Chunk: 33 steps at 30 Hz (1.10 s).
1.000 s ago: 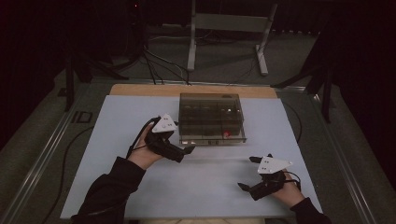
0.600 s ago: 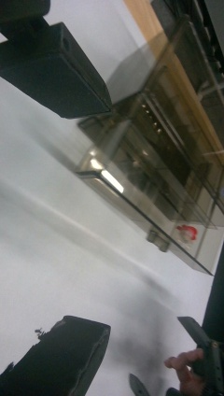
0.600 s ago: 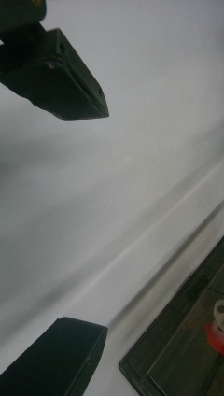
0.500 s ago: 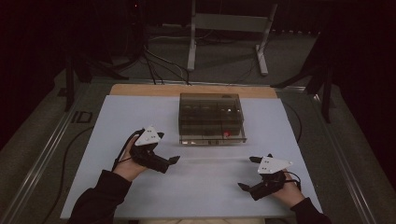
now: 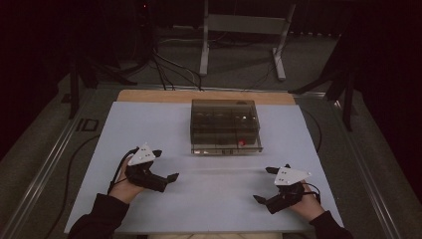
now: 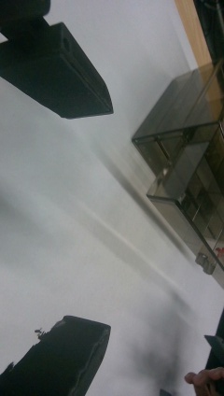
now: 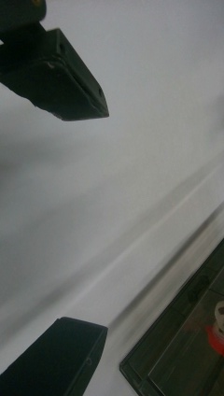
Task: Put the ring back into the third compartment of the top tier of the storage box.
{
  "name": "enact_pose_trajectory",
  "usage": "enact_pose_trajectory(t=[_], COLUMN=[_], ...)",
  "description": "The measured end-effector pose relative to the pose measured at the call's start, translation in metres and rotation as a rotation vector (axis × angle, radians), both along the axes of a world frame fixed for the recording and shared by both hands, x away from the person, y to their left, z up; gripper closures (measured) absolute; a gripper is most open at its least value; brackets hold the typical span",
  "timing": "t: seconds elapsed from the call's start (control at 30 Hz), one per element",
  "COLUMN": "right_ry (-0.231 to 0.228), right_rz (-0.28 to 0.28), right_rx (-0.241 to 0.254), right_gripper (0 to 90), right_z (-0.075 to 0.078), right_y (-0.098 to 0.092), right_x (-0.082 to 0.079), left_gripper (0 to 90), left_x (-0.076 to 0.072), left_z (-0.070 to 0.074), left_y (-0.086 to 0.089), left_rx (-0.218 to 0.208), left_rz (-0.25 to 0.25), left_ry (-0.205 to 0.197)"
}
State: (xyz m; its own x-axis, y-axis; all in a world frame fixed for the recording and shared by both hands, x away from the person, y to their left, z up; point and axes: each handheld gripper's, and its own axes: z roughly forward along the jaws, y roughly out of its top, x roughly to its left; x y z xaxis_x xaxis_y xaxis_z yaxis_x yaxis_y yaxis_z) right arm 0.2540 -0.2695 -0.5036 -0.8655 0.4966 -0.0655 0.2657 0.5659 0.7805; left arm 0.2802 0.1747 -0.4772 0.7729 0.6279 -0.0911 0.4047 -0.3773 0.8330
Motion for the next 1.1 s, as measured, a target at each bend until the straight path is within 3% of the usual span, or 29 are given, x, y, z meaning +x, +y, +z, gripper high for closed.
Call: enact_pose_trajectory(t=[0.37,0.83,0.97,1.1], right_ry=[0.003,0.004,0.004,0.005], right_rz=[0.000,-0.001,-0.002,-0.002], right_rx=[0.003,0.001,0.001,-0.001], right_gripper=[0.0,0.0,0.0,0.0], right_z=[-0.001,-0.001,-0.001,-0.001], right_y=[0.000,0.000,0.000,0.000], right_x=[0.001,0.001,0.001,0.001], left_gripper=[0.0,0.0,0.0,0.0], left_x=[-0.013,-0.035,-0.041,-0.044], left_z=[-0.019,-0.029,-0.031,-0.033], left_y=[0.017,0.034,0.034,0.035], left_rx=[-0.009,-0.010,0.015,0.014], left_rz=[0.031,0.052,0.045,0.047], left_ry=[0.020,0.028,0.022,0.020])
